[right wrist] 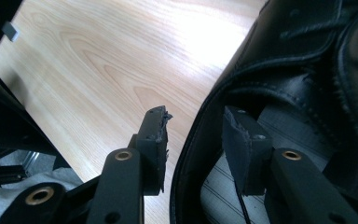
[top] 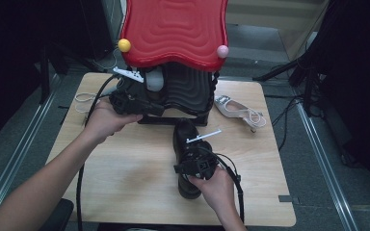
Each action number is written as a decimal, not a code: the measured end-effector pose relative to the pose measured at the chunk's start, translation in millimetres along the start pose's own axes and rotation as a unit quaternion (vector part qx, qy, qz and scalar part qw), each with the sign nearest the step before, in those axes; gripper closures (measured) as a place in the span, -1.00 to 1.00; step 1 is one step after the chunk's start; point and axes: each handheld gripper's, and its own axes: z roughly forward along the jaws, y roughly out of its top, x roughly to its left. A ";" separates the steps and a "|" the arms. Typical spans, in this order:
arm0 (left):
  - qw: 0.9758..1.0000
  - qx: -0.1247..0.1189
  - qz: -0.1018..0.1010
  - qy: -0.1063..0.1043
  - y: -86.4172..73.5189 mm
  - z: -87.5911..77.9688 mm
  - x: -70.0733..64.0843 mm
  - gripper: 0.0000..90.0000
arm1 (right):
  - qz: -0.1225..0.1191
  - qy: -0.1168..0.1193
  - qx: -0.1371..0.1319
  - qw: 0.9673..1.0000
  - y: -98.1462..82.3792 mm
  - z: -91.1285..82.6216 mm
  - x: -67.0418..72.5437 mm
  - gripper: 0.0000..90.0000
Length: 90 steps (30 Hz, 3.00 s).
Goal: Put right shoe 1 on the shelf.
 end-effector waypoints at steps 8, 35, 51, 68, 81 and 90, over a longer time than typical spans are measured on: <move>1.000 -0.013 0.013 0.018 33.7 -12.3 1.5 0.86 | 0.003 -0.039 0.041 0.998 4.6 26.8 3.6 0.34; 0.991 -0.056 0.036 0.113 127.4 -43.6 10.4 0.94 | 0.025 -0.049 0.043 0.998 4.3 25.5 -12.0 0.86; 0.989 -0.037 0.030 0.138 129.7 -35.5 19.1 1.00 | 0.043 -0.007 0.014 0.999 4.3 -15.2 -36.5 0.95; 0.989 -0.027 0.026 0.144 130.6 -35.2 20.3 0.99 | 0.031 0.031 -0.009 0.999 4.2 -56.0 -26.0 0.95; 0.988 -0.024 0.027 0.153 130.8 -33.8 19.9 1.00 | 0.010 0.063 -0.047 0.997 13.8 -97.0 -8.9 0.95; 0.988 -0.026 0.028 0.152 130.4 -33.7 20.0 1.00 | -0.013 0.017 -0.079 0.997 47.9 -103.5 -2.1 0.94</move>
